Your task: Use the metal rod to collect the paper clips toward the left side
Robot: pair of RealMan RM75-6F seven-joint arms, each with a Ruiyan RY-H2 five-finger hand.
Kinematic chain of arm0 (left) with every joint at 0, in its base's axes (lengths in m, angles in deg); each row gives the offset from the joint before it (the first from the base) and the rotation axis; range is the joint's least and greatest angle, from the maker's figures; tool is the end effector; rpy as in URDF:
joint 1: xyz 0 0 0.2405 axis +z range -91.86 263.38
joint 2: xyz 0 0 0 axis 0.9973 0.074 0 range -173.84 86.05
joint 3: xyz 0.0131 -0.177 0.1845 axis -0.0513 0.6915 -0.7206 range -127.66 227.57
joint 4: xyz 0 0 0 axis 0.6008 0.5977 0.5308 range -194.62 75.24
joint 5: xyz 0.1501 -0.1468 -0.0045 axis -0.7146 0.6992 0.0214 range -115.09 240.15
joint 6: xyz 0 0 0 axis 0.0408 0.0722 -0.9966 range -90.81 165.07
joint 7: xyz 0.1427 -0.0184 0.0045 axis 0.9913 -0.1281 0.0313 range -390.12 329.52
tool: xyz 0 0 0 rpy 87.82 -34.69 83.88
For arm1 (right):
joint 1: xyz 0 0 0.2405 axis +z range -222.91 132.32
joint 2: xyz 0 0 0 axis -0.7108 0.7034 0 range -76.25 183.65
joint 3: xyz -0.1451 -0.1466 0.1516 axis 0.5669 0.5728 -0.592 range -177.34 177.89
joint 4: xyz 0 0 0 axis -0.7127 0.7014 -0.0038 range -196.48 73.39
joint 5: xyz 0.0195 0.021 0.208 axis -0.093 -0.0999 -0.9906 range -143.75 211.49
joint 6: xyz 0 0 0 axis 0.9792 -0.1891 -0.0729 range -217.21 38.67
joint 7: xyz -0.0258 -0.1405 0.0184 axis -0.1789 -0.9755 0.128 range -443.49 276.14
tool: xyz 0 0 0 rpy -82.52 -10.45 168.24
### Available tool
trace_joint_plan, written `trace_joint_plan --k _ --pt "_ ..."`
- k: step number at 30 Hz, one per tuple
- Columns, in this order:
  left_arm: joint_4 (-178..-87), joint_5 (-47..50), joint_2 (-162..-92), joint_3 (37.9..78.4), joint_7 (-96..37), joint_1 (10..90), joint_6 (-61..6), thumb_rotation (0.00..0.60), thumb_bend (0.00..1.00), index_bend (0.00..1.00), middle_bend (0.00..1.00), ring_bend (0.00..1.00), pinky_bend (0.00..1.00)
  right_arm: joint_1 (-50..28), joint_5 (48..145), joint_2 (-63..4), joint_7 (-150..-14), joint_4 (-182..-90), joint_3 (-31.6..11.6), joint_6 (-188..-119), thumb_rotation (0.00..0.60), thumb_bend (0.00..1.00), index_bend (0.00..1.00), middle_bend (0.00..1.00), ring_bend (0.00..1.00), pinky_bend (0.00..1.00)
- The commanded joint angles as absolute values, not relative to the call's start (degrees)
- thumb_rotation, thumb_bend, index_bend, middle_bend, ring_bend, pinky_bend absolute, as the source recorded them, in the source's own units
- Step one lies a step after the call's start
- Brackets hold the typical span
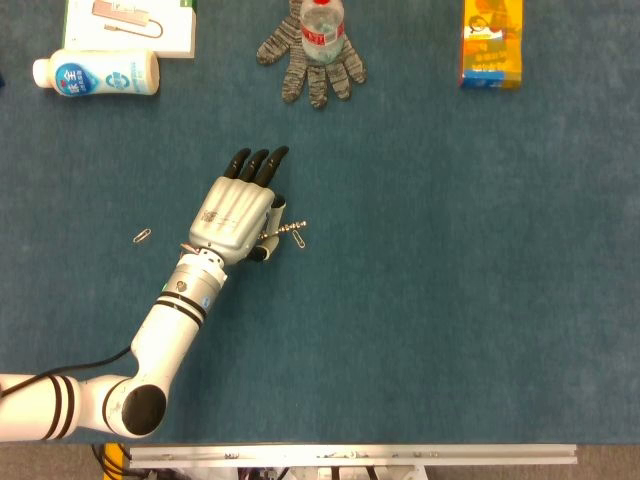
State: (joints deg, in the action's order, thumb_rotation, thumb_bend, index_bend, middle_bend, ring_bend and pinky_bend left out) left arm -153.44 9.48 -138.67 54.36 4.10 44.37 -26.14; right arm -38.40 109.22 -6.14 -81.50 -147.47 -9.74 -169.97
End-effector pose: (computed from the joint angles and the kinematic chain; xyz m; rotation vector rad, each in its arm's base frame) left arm -0.1369 0.2858 -0.0553 -1.8985 -1.0306 -0.7971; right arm -0.3448 -0.2183 0.2202 1.2237 -0.8094 0.8016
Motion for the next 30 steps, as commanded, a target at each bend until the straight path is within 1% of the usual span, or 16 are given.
trace_joint_plan --k 1,14,30 --pt "-153.35 9.41 -138.81 54.22 4.66 44.22 -25.84 0.6 0.31 0.64 0.0 0.0 0.0 -38.44 109.22 -6.15 -81.44 -147.43 -9.74 -170.02 0.6 0.0 0.31 0.06 0.0 0.0" --pt "-150.66 10.16 -140.33 52.88 8.04 43.87 -24.4 0.6 0.31 0.65 0.0 0.0 0.0 -38.77 109.11 -6.0 -81.24 -147.41 -9.64 -170.17 0.6 0.0 0.31 0.06 0.0 0.0" --pt "-149.61 10.53 -141.1 52.6 8.65 44.11 -23.34 0.6 0.31 0.65 0.0 0.0 0.0 -38.38 109.17 -6.35 -81.41 -147.25 -9.62 -169.62 0.6 0.0 0.31 0.06 0.0 0.0"
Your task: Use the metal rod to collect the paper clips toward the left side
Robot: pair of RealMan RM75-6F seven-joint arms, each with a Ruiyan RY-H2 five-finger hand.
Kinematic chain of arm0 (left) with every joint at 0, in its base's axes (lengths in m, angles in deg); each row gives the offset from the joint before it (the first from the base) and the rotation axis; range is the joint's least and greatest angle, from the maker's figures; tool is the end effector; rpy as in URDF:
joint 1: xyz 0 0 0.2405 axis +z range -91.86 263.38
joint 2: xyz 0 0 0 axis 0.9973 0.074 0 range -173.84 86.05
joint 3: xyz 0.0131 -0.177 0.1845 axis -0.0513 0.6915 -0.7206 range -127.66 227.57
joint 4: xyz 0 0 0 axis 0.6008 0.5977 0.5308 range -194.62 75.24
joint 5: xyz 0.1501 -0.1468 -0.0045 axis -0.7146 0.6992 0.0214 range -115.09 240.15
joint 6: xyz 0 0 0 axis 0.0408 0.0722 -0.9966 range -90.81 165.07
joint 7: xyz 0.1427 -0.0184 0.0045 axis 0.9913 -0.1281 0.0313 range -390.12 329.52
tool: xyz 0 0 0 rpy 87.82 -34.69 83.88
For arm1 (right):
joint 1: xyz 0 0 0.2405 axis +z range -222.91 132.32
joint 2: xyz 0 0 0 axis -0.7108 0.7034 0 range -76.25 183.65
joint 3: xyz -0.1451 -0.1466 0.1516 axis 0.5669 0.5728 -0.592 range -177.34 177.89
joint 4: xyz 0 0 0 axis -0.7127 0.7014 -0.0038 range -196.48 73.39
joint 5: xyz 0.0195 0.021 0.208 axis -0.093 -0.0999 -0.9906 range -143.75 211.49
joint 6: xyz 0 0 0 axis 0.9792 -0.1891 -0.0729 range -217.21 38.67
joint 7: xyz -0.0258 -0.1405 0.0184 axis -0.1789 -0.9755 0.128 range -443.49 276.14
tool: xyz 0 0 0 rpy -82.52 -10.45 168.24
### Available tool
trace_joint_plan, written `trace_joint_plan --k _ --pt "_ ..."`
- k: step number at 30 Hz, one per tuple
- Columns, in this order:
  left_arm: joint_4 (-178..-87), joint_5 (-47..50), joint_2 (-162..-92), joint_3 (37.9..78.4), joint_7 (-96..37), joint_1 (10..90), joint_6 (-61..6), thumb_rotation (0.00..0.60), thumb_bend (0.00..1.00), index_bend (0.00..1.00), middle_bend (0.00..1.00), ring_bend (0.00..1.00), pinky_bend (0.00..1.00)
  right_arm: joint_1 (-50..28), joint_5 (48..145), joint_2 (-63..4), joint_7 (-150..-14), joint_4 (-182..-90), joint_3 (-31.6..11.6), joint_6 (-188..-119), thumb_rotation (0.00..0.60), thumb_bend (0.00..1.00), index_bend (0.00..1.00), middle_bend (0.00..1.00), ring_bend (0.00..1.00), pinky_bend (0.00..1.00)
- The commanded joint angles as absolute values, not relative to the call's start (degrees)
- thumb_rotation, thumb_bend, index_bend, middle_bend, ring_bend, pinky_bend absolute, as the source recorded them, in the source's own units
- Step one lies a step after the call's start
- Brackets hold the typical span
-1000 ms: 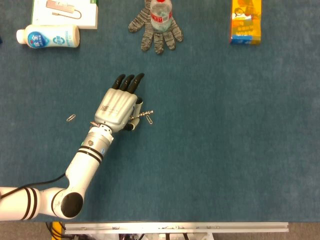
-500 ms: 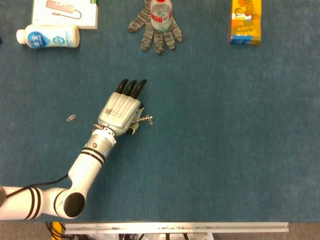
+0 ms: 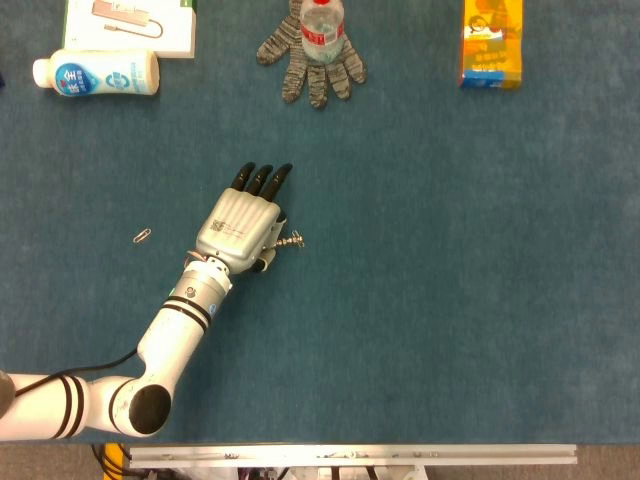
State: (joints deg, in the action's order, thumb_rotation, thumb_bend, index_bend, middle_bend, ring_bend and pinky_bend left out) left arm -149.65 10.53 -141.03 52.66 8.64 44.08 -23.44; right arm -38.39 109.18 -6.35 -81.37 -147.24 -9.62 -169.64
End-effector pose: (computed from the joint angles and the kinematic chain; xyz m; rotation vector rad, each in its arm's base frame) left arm -0.1471 0.2809 -0.0745 -1.9784 -0.9595 -0.6843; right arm -0.3461 -0.2181 0.2185 1.2256 -0.8171 0.7979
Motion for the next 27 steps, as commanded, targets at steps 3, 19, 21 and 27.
trace_joint_plan --k 3,19,21,27 --pt "-149.45 10.52 -141.28 52.64 8.61 44.14 -23.21 0.6 0.31 0.65 0.0 0.0 0.0 -38.38 109.16 -6.35 -81.38 -147.26 -9.66 -169.66 0.6 0.0 0.31 0.06 0.0 0.0" --pt "-154.17 9.51 -136.98 52.28 9.41 46.42 -27.43 0.6 0.31 0.65 0.0 0.0 0.0 -38.12 109.27 -6.77 -80.84 -146.64 -9.62 -169.25 0.6 0.0 0.31 0.06 0.0 0.0" --pt "-154.79 9.39 -136.15 52.04 9.42 46.99 -28.17 0.6 0.31 0.65 0.0 0.0 0.0 -38.13 109.29 -6.78 -80.82 -146.63 -9.62 -169.28 0.6 0.0 0.31 0.06 0.0 0.0" --pt "-155.69 9.57 -133.92 51.17 9.3 48.82 -29.82 0.6 0.31 0.65 0.0 0.0 0.0 -38.04 109.27 -6.98 -80.76 -146.41 -9.51 -168.98 0.6 0.0 0.31 0.06 0.0 0.0"
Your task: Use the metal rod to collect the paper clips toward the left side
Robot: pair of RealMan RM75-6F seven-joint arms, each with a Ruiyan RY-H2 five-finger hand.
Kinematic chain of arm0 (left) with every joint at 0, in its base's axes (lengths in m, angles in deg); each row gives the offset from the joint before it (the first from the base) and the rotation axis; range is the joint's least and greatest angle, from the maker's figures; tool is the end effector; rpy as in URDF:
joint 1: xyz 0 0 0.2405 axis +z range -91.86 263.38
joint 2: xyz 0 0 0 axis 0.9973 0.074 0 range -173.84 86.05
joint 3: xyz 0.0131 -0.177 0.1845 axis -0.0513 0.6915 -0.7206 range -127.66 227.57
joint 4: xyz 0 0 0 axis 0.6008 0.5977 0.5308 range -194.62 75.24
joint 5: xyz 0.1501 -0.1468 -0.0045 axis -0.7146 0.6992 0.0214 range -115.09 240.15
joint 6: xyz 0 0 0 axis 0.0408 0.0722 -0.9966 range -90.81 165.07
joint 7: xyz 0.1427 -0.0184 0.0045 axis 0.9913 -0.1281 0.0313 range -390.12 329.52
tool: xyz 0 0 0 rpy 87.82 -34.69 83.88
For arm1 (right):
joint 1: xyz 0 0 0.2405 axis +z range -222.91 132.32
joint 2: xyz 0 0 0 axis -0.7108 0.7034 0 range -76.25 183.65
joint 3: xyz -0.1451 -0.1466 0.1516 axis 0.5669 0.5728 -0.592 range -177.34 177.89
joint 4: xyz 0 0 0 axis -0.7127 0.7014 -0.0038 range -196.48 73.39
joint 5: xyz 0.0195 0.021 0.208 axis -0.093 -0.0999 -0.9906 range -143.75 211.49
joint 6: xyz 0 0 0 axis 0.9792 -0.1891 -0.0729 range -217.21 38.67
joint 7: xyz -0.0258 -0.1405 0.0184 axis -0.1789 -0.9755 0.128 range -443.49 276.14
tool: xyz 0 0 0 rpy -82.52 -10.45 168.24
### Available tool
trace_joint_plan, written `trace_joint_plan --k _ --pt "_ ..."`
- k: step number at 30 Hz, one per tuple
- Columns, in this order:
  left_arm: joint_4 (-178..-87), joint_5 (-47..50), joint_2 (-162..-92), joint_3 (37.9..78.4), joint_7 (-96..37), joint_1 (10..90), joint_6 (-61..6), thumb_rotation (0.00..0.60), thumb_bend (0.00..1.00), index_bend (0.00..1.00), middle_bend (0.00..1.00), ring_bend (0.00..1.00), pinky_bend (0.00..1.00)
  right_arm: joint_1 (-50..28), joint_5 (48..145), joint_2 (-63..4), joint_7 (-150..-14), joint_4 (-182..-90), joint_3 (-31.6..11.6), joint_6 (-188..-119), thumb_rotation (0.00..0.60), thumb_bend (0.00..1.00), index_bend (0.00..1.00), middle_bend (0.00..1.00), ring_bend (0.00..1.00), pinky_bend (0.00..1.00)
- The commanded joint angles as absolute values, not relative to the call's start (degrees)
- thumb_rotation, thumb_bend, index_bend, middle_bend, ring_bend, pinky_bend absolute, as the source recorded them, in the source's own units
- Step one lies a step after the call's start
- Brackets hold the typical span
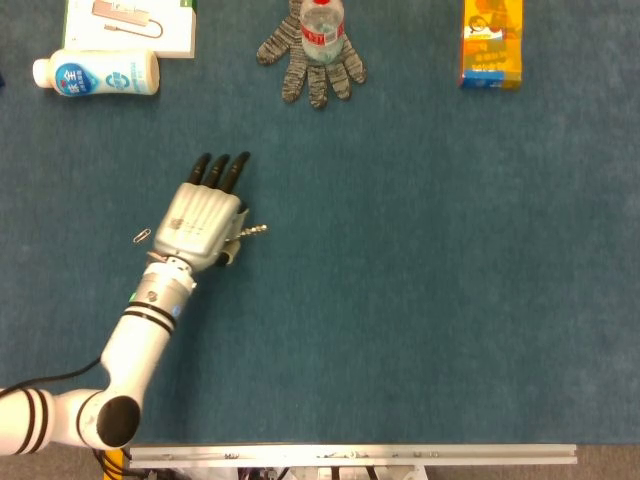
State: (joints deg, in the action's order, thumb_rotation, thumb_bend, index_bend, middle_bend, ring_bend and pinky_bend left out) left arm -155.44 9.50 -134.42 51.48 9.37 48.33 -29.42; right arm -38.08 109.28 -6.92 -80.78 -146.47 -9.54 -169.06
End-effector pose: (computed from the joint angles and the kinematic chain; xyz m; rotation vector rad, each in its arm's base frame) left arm -0.1743 0.2754 -0.0333 -1.8619 -0.9414 -0.6556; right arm -0.3477 -0.2200 0.2154 1.2305 -0.8273 0.8010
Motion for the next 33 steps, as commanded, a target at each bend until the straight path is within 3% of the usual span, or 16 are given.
trace_joint_plan --k 1,33 --pt "-155.78 9.58 -133.68 51.02 9.27 49.08 -29.99 0.6 0.31 0.65 0.0 0.0 0.0 -38.01 109.27 -7.04 -80.74 -146.37 -9.5 -168.92 0.6 0.0 0.31 0.06 0.0 0.0" --pt "-153.76 9.84 -132.69 50.42 7.2 53.06 -29.28 0.6 0.31 0.65 0.0 0.0 0.0 -37.75 109.29 -7.36 -81.35 -146.56 -9.23 -168.43 0.6 0.0 0.31 0.06 0.0 0.0"
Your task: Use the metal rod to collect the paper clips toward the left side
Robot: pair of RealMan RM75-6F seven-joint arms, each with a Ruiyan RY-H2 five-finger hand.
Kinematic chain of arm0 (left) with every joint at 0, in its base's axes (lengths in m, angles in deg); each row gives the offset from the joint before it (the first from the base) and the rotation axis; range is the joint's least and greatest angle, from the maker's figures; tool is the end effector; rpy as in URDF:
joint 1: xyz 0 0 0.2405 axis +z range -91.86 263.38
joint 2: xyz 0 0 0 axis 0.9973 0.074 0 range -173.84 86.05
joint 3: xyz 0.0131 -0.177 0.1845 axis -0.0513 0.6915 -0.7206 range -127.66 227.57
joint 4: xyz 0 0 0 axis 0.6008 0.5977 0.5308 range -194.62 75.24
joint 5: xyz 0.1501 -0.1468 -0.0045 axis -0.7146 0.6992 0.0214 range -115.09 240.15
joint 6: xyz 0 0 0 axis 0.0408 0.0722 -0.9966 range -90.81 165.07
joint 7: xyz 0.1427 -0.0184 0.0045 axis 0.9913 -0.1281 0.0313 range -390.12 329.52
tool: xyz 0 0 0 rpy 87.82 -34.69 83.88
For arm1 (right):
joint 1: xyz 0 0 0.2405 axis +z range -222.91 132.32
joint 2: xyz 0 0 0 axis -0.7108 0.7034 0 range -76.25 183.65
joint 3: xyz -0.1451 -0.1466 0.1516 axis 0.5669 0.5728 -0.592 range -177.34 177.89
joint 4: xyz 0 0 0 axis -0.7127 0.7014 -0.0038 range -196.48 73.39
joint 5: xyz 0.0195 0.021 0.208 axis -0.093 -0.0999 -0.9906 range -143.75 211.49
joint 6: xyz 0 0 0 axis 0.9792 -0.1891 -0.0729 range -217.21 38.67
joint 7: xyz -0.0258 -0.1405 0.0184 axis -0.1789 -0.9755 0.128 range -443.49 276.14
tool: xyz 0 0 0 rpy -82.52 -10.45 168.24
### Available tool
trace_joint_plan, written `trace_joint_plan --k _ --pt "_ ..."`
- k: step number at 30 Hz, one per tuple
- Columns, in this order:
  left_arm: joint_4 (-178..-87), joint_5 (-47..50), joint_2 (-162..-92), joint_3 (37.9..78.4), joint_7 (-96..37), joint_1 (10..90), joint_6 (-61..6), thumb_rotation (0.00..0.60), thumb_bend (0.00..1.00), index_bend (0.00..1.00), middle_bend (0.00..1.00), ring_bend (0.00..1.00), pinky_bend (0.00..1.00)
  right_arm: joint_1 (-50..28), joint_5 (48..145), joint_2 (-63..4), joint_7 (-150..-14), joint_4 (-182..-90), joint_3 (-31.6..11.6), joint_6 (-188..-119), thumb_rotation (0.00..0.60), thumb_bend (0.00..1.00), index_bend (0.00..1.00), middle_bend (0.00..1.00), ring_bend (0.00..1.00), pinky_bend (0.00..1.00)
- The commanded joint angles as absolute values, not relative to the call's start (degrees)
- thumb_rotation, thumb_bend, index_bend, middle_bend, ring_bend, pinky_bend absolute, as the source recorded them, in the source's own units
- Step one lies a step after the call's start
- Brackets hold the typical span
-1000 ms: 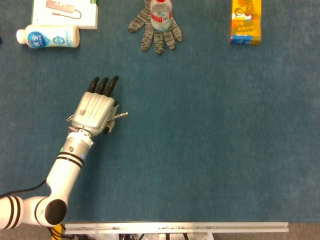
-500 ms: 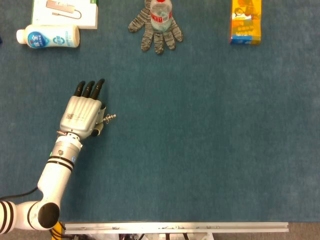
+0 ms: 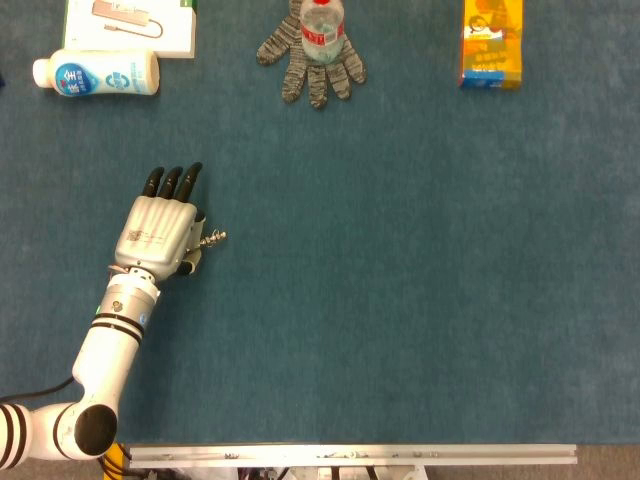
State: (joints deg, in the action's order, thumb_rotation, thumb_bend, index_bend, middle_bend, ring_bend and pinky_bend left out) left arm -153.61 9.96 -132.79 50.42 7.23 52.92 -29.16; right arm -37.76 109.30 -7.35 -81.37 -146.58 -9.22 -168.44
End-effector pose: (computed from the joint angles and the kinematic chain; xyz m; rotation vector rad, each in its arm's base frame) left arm -0.2133 0.2649 -0.0252 -1.7914 -1.0069 -0.5718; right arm -0.3473 -0.2209 0.2101 1.2435 -0.8374 0.7929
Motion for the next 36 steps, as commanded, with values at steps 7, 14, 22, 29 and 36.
trace_joint_plan --k 7,14,22,29,36 --pt "-156.71 8.51 -131.18 49.9 7.28 54.25 -30.79 0.6 0.31 0.65 0.0 0.0 0.0 -37.67 109.39 -7.41 -81.19 -146.47 -9.24 -168.39 0.6 0.0 0.31 0.06 0.0 0.0" --pt "-160.54 6.78 -128.94 49.12 7.69 55.73 -33.06 0.6 0.31 0.65 0.0 0.0 0.0 -37.55 109.47 -7.7 -81.04 -146.26 -9.16 -168.2 0.6 0.0 0.31 0.06 0.0 0.0" --pt "-164.13 5.88 -125.64 48.31 7.33 58.32 -36.18 0.6 0.31 0.65 0.0 0.0 0.0 -37.47 109.6 -7.81 -80.94 -146.2 -9.13 -168.16 0.6 0.0 0.31 0.06 0.0 0.0" --pt "-164.87 6.09 -123.43 46.56 7.29 60.76 -37.4 0.6 0.31 0.65 0.0 0.0 0.0 -37.32 109.7 -7.89 -81.06 -146.22 -9.05 -167.97 0.6 0.0 0.31 0.06 0.0 0.0" --pt "-164.77 6.01 -121.98 45.71 5.88 63.09 -38.3 0.6 0.31 0.65 0.0 0.0 0.0 -37.19 109.74 -7.99 -81.28 -146.35 -9.01 -167.85 0.6 0.0 0.31 0.06 0.0 0.0"
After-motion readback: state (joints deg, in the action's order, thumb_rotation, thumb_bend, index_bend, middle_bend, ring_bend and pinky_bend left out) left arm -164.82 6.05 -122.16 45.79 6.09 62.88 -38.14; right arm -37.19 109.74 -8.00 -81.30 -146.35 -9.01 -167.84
